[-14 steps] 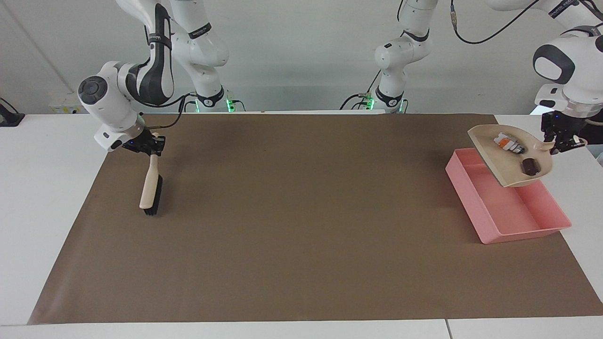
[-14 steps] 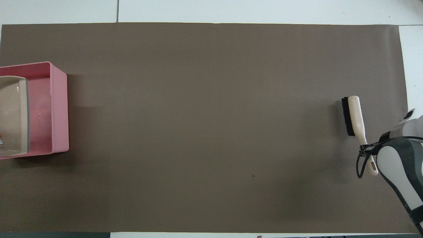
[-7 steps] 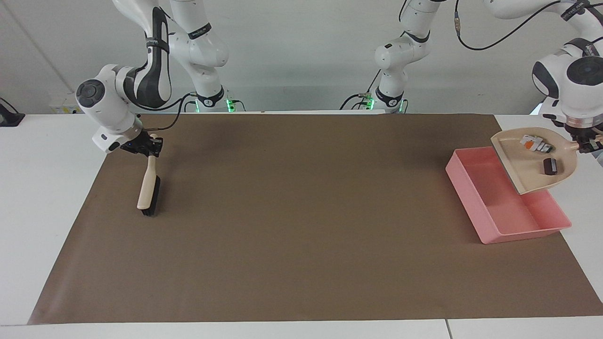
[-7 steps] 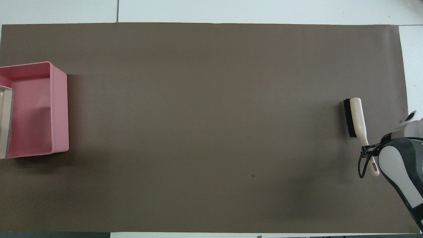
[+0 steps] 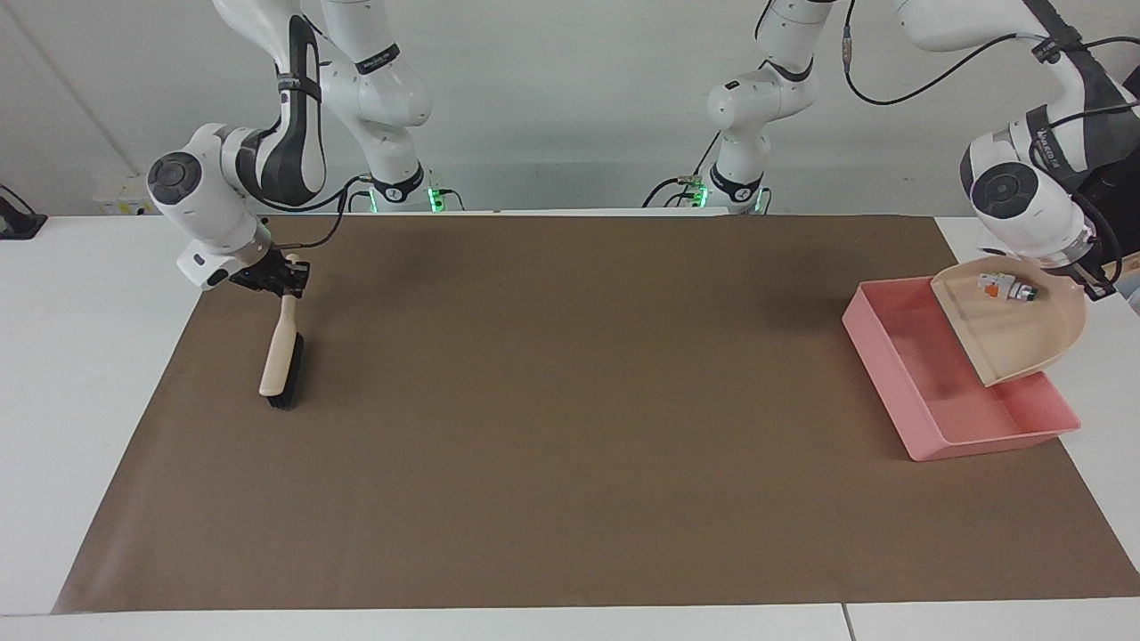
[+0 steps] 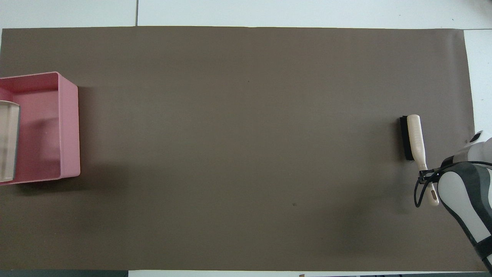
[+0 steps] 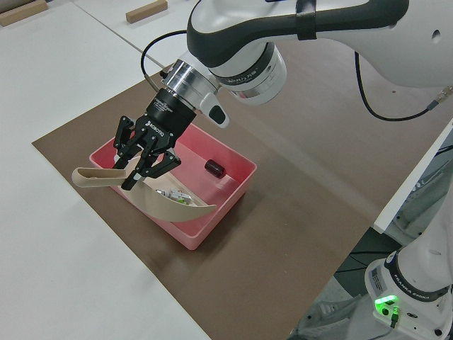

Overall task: Clean e-waste and dump in bin
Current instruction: 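Tip the dustpan over the pink bin with the left gripper, then bring the dustpan back with the left gripper while the right gripper withdraws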

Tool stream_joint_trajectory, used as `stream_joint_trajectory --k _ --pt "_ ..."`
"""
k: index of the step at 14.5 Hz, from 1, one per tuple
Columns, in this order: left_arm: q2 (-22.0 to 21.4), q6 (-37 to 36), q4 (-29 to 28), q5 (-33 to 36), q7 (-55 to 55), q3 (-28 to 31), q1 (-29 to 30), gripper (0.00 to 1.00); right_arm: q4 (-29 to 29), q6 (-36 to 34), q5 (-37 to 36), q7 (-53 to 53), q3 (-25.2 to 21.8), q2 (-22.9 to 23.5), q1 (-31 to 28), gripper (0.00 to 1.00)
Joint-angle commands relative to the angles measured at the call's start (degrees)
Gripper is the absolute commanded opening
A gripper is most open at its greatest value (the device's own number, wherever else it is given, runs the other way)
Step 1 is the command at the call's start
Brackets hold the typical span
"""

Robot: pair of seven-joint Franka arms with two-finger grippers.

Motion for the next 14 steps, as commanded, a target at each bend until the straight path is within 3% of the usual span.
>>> stream_joint_trajectory --k 1,2,3,5,7,11,14 --pt "-1.3 -4.8 -0.9 4.4 -2.3 0.5 -2.8 0.0 -0.9 1.6 -0.9 1.1 0.9 -0.3 -1.2 0.15" --pt "-1.3 -6.7 -0.9 5.8 -2.4 0.5 -4.0 0.0 -0.9 1.6 -0.9 1.1 0.9 -0.3 -1.2 0.22" --pt "-1.4 -9.2 -0.9 7.5 -2.5 0.5 -5.0 0.0 -0.8 1.4 -0.9 1.1 0.9 -0.3 -1.2 0.36" --pt "-1.4 -13.9 -0.9 9.9 -5.9 0.5 -7.3 0.0 0.0 0.6 -0.9 0.2 1.0 -0.1 -0.7 1.0" --pt "-1.4 -16.9 -0.7 10.3 -6.2 0.5 -9.3 0.0 2.8 -1.8 -0.9 0.1 1.1 0.3 0.0 1.0" --pt "-4.8 -16.0 0.1 8.9 1.7 -0.1 -8.7 0.0 12.9 -5.6 -0.8 0.4 1.3 -0.8 4.2 1.0" --pt "-7.4 -16.1 1.0 -1.6 5.1 -0.1 -9.5 0.0 21.6 -11.9 -0.7 7.8 1.4 -1.7 8.4 1.0"
